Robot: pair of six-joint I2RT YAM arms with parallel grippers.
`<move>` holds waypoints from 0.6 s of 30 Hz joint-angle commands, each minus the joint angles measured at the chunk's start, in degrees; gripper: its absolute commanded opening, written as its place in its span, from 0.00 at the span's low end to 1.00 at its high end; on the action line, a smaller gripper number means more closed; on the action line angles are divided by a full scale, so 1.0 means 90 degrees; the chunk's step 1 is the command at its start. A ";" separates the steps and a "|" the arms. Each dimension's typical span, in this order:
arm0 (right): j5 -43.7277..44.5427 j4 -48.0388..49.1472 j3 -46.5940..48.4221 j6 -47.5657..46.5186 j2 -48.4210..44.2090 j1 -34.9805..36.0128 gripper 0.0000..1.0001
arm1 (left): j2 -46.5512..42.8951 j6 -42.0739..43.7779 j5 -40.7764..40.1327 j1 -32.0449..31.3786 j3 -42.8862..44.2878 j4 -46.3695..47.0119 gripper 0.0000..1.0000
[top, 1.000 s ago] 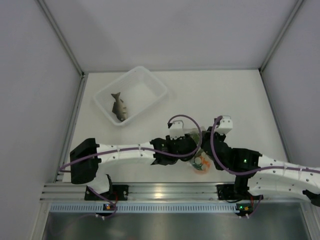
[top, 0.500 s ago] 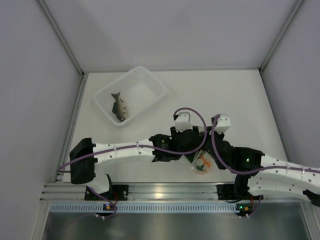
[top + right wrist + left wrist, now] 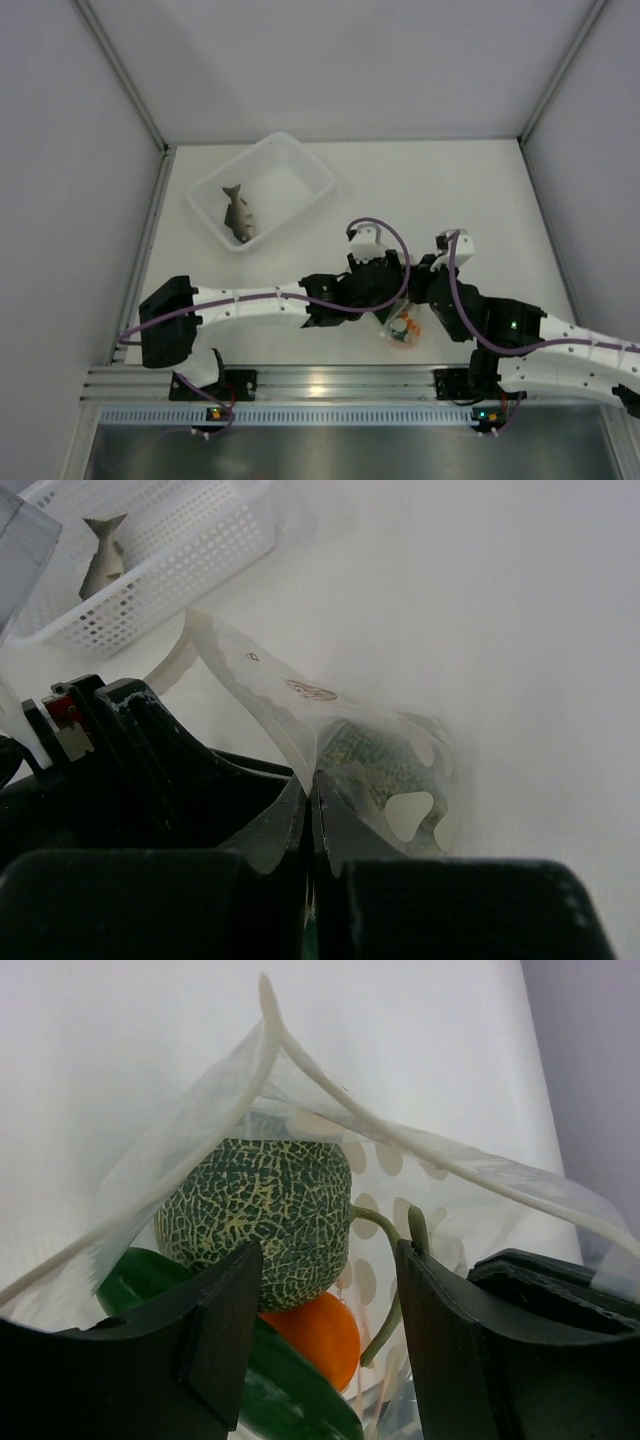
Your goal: Open the zip-top bag and remove the fake food
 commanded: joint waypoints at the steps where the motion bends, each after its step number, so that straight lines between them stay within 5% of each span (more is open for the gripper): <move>1: -0.0077 -0.0121 -0.0030 0.0089 -0.0117 -0.0070 0.00 | -0.0024 -0.0049 0.0032 0.0036 0.0076 0.0933 0.61; 18: 0.0753 -0.1165 0.0116 0.0285 -0.0069 -0.0118 0.00 | -0.0258 -0.0362 0.0530 0.0026 -0.0275 0.0933 0.54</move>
